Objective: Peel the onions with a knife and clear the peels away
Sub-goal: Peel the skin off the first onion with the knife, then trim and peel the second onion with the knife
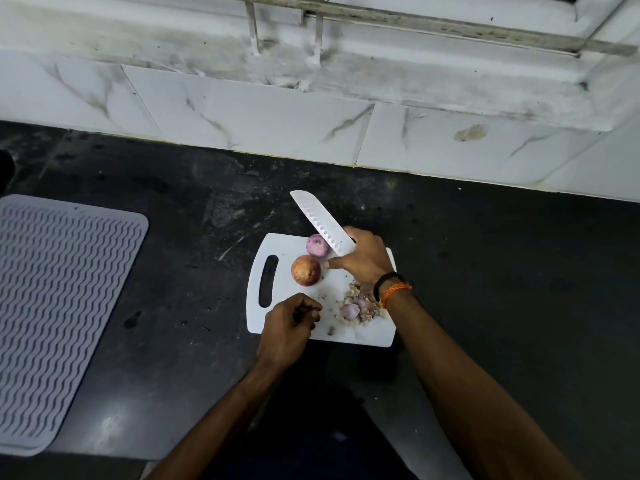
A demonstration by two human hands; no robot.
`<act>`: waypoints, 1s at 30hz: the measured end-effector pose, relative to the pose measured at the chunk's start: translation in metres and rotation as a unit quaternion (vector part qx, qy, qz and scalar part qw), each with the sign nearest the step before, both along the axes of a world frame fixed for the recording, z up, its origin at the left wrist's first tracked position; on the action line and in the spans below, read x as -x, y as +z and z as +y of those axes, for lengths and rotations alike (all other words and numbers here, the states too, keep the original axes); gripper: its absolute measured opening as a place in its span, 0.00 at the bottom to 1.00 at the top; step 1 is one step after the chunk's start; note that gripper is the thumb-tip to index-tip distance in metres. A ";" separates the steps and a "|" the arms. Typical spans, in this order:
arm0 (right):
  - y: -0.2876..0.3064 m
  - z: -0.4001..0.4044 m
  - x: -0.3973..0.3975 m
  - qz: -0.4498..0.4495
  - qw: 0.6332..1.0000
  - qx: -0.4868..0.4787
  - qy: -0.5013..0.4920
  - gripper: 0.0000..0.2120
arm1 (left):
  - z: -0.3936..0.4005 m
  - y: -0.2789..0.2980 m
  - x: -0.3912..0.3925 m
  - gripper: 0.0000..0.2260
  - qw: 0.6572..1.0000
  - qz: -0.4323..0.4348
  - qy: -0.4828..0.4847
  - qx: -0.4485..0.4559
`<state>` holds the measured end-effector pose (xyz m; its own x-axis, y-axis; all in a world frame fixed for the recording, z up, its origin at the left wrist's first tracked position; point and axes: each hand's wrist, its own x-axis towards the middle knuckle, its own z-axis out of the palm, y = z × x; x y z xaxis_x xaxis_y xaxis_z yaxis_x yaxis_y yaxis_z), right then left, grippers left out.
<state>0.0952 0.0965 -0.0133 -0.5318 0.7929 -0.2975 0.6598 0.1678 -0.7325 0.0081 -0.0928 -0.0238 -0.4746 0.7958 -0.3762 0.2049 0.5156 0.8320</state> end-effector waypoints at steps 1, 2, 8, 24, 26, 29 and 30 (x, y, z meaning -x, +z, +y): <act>0.002 -0.002 -0.005 0.003 1.000 -0.005 -0.020 0.24 | 0.000 -0.001 0.000 0.06 1.000 -0.001 -0.001 -0.001; 0.004 -0.003 -0.012 0.001 0.999 -0.014 -0.042 0.22 | 0.000 -0.001 -0.001 0.06 1.000 -0.001 -0.001 -0.003; 0.008 -0.026 -0.079 0.009 0.983 0.018 -0.185 0.06 | -0.003 0.001 -0.005 0.05 1.000 0.007 0.012 -0.024; -0.022 -0.057 -0.149 -0.132 0.944 -0.072 -0.294 0.08 | -0.008 -0.010 -0.008 0.20 0.998 0.061 -0.029 -0.008; -0.024 -0.056 -0.148 -0.134 0.946 -0.071 -0.288 0.08 | -0.008 -0.011 -0.006 0.18 0.998 0.065 -0.019 -0.010; -0.025 -0.053 -0.149 -0.141 0.948 -0.076 -0.274 0.08 | -0.004 -0.011 0.002 0.17 0.996 0.086 0.014 -0.013; -0.025 -0.052 -0.150 -0.144 0.949 -0.075 -0.270 0.08 | -0.002 -0.011 0.004 0.18 0.994 0.104 0.022 -0.019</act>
<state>0.2450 0.0441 -0.0379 0.0508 0.9716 -0.2310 0.8484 -0.1640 -0.5034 0.0040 -0.0944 -0.0343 -0.5733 0.7843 -0.2371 0.3518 0.4970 0.7932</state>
